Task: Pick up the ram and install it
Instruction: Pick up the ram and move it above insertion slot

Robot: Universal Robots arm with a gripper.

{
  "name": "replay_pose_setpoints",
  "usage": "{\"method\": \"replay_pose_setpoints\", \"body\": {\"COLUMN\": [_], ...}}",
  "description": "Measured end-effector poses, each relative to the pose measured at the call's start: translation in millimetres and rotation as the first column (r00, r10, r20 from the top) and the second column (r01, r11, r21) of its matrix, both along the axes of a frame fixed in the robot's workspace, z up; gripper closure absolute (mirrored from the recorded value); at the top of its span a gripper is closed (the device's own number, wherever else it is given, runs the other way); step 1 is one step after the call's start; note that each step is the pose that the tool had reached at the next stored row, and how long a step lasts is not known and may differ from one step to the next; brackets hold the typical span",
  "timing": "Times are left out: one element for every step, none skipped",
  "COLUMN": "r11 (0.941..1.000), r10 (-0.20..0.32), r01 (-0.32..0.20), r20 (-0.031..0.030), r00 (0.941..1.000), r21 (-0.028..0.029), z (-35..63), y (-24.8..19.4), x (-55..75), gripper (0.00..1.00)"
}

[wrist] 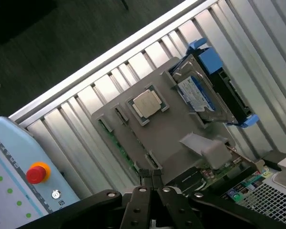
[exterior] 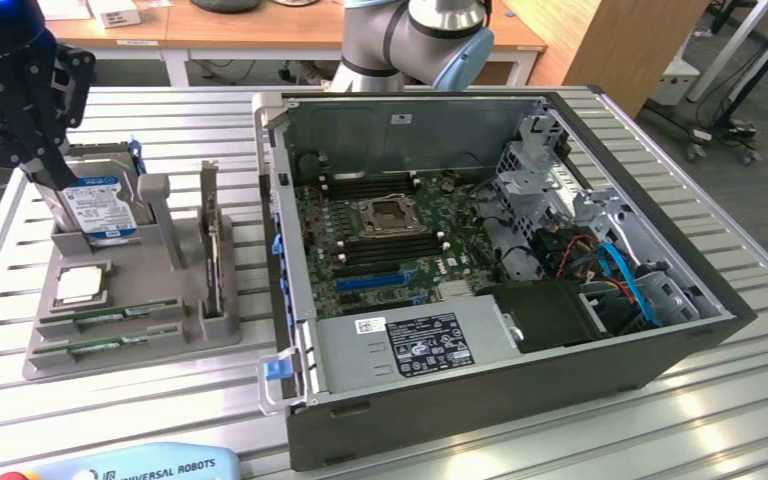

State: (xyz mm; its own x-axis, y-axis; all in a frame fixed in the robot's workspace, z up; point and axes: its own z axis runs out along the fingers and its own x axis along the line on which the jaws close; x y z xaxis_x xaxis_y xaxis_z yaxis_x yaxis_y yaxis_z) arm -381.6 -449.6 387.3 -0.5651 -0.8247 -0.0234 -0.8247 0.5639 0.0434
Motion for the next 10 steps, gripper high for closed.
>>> {"method": "replay_pose_setpoints", "body": {"r11": [0.9999, 0.9996, 0.9991, 0.9984, 0.9975, 0.9965, 0.9951, 0.9935, 0.9918, 0.9899], "r10": [0.015, 0.029, 0.042, 0.056, 0.07, 0.084, 0.099, 0.114, 0.128, 0.142], "r01": [-0.015, -0.029, -0.042, -0.056, -0.07, -0.084, -0.099, -0.114, -0.128, -0.142], "r20": [0.0, 0.0001, 0.0, 0.0, 0.0001, 0.0, 0.0, 0.0, 0.0, 0.0], "r00": [0.9999, 0.9996, 0.9991, 0.9984, 0.9975, 0.9965, 0.9951, 0.9935, 0.9918, 0.9899], "r21": [0.0, 0.0, 0.0, 0.0, 0.0, 0.0, 0.0, 0.0, 0.0, 0.0], "z": [0.0, 0.0, 0.0, 0.0, 0.0, 0.0, 0.0, 0.0, 0.0, -0.1], "y": [0.0, 0.0, 0.0, 0.0, 0.0, 0.0, 0.0, 0.0, 0.0, 0.0], "x": [0.0, 0.0, 0.0, 0.0, 0.0, 0.0, 0.0, 0.0, 0.0, 0.0], "gripper": [0.9, 0.9, 0.9, 0.9, 0.9, 0.9, 0.9, 0.9, 0.9, 0.9]}}
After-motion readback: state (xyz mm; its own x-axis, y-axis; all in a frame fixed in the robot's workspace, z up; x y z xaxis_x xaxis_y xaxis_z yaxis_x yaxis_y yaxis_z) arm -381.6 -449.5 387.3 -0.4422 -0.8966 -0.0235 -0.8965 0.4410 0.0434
